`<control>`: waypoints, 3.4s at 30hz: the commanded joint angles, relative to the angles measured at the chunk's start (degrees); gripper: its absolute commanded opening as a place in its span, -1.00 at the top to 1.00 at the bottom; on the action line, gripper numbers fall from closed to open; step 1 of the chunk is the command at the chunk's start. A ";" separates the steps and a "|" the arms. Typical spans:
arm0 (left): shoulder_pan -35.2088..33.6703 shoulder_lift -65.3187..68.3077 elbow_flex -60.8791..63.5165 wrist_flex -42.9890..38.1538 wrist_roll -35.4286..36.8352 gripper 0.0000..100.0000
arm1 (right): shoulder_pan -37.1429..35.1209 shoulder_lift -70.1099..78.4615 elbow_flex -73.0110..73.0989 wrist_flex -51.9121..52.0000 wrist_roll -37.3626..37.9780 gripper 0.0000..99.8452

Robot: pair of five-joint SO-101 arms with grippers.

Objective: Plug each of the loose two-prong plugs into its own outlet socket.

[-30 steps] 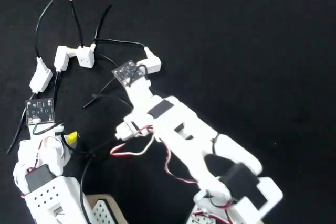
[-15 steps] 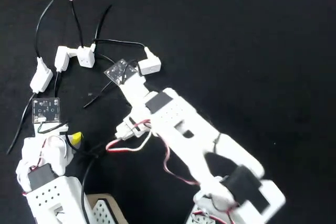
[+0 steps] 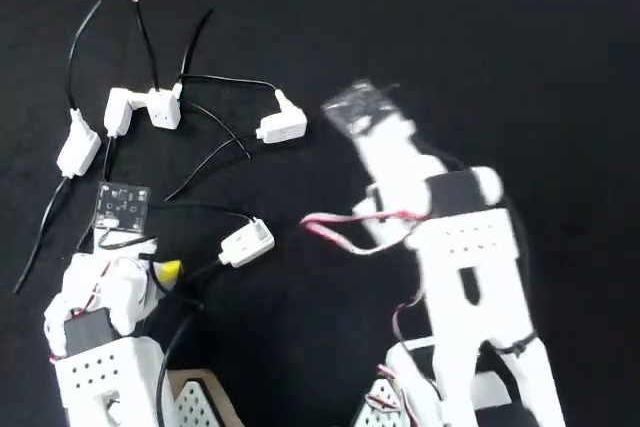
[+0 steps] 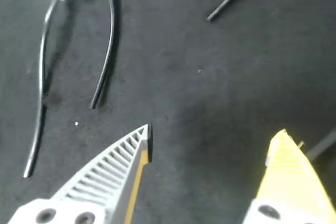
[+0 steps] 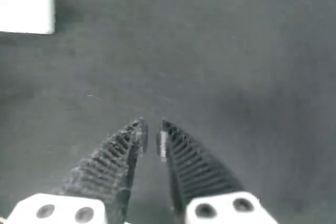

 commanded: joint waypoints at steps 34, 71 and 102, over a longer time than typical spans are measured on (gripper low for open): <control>9.27 -0.44 9.54 -10.55 14.77 0.89 | 13.80 -70.02 61.23 -7.65 -12.13 0.98; 9.36 -0.44 9.54 -8.70 14.77 0.89 | 13.54 -70.02 61.23 -7.65 -12.13 0.98; 9.36 -0.44 9.54 -8.70 14.77 0.89 | 13.54 -70.02 61.23 -7.65 -12.13 0.98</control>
